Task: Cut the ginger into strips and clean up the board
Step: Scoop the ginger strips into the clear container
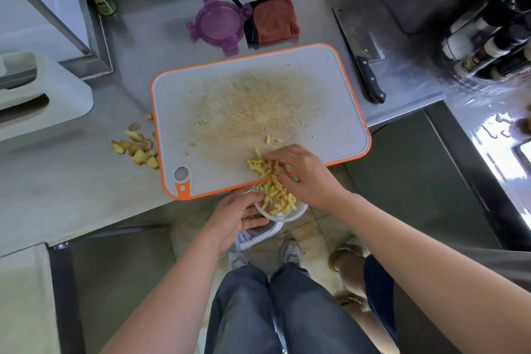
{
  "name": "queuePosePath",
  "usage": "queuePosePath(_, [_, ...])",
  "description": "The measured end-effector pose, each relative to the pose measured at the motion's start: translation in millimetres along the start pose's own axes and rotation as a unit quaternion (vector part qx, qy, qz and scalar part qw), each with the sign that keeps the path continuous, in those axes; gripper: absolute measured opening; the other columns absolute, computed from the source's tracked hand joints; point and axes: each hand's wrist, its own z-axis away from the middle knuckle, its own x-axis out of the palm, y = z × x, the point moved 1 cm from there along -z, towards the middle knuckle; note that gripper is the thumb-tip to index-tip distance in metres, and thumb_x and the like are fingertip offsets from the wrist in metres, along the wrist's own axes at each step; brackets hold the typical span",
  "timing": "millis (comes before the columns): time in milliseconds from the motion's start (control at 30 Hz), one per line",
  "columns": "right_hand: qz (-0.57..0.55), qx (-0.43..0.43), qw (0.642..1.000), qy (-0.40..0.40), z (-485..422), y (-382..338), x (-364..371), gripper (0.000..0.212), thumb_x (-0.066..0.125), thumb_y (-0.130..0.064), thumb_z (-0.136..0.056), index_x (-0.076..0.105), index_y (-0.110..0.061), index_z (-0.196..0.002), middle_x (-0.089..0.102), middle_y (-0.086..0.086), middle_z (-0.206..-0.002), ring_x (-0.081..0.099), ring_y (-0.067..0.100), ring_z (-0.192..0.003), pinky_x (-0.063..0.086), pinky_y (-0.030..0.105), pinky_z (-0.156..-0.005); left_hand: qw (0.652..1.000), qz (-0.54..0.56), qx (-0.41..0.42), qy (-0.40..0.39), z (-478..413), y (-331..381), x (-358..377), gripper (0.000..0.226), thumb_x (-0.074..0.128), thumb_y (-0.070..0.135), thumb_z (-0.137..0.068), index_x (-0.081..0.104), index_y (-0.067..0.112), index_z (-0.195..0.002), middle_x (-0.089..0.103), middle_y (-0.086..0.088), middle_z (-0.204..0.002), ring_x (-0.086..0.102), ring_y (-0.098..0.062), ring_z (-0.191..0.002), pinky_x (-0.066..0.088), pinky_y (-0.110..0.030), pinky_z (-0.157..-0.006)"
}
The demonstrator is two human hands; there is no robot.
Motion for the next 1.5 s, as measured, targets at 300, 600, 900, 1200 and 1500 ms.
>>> queuePosePath(300, [0.076,-0.077,0.988,-0.110,-33,-7,15,0.044,0.041,-0.018,-0.090,0.059,-0.011,-0.128,0.055,0.007,-0.135,0.048,0.024,-0.128,0.040,0.046,-0.102,1.000,-0.013,0.000,-0.001,0,1,-4,0.031,0.068,0.009,-0.086,0.063,0.009,-0.117,0.072,-0.014,-0.106,0.071,-0.025,-0.089,0.059,-0.048,-0.080])
queuePosePath(600, [0.078,-0.152,0.984,-0.056,-16,-6,-4,0.017,0.057,-0.015,-0.084,0.074,-0.015,-0.086,0.067,-0.001,-0.089,0.060,0.022,-0.090,0.046,0.043,-0.082,1.000,-0.006,0.005,-0.012,2,3,-2,0.023,0.065,0.008,-0.088,0.065,0.010,-0.111,0.071,-0.013,-0.104,0.072,-0.022,-0.085,0.061,-0.042,-0.072])
queuePosePath(900, [0.044,-0.097,0.992,-0.074,-10,-2,4,0.032,0.048,-0.018,-0.089,0.072,-0.007,-0.107,0.069,0.008,-0.112,0.062,0.024,-0.109,0.049,0.040,-0.093,1.000,-0.013,0.009,-0.002,3,4,-2,0.012,0.064,0.006,-0.088,0.066,0.010,-0.099,0.072,-0.011,-0.093,0.072,-0.022,-0.081,0.060,-0.045,-0.074])
queuePosePath(1200, [0.056,-0.016,0.998,0.026,-28,7,-3,0.039,0.051,-0.015,-0.086,0.063,-0.014,-0.123,0.059,0.005,-0.128,0.057,0.021,-0.115,0.045,0.042,-0.094,1.000,-0.011,0.007,0.003,4,5,-1,0.018,0.065,0.006,-0.088,0.066,0.009,-0.106,0.073,-0.010,-0.095,0.072,-0.022,-0.083,0.060,-0.044,-0.075])
queuePosePath(1500, [0.022,-0.046,0.998,-0.029,5,5,3,0.036,0.044,-0.014,-0.092,0.066,-0.008,-0.121,0.066,0.006,-0.121,0.056,0.017,-0.121,0.048,0.036,-0.100,1.000,-0.006,0.003,0.015,2,5,-1,0.019,0.067,0.005,-0.086,0.066,0.007,-0.104,0.073,-0.011,-0.091,0.072,-0.023,-0.080,0.061,-0.045,-0.071])
